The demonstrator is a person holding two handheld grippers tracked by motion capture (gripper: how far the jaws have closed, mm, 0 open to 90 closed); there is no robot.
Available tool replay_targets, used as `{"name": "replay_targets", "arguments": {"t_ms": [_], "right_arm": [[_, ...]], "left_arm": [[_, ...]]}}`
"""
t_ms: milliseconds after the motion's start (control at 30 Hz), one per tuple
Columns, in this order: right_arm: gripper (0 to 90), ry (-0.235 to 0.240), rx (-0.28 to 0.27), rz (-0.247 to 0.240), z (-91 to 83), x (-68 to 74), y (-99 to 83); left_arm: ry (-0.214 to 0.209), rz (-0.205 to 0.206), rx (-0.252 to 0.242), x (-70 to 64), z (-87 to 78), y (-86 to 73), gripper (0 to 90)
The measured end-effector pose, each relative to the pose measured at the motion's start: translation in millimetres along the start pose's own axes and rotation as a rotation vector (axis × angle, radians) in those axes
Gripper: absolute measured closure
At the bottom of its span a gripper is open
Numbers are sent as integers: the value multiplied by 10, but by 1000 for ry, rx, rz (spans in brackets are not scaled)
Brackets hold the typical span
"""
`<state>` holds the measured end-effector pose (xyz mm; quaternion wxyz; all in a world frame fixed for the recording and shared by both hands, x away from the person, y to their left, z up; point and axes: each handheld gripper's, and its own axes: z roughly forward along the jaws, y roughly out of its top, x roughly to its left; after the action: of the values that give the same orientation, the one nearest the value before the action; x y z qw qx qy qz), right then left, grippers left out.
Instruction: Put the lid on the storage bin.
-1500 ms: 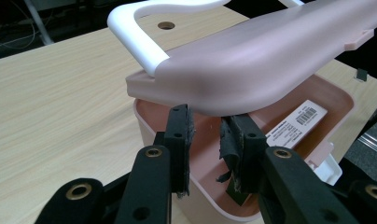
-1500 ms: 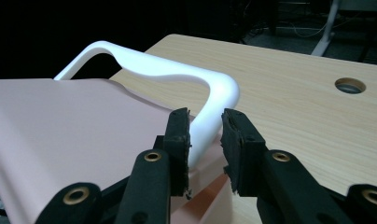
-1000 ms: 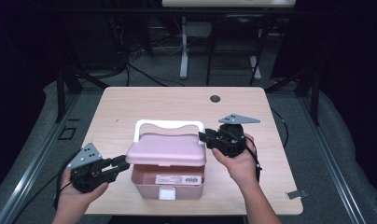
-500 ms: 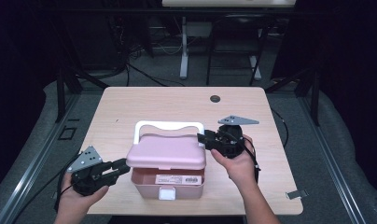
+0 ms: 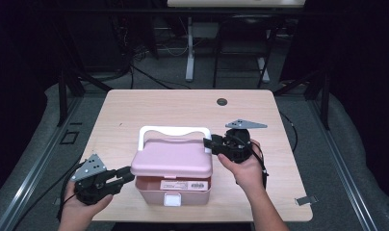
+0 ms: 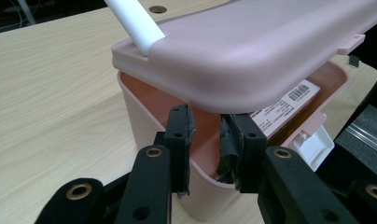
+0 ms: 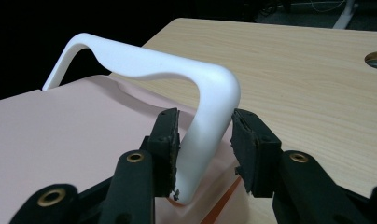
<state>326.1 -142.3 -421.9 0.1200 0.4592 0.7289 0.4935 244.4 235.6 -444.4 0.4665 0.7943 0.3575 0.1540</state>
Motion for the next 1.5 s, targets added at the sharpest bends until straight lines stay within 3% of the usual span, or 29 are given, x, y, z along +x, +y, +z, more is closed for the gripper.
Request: {"name": "replay_targets", "arguments": {"t_ms": [267, 1267, 1500], "right_arm": [[597, 12, 10, 19, 34, -16, -20], [642, 0, 18, -6, 36, 23, -81], [656, -5, 24, -12, 55, 35, -93]], "left_arm": [[1, 6, 7, -7, 8, -37, 717], [2, 2, 45, -26, 71, -249, 715], [1, 17, 55, -29, 89, -276, 716]]}}
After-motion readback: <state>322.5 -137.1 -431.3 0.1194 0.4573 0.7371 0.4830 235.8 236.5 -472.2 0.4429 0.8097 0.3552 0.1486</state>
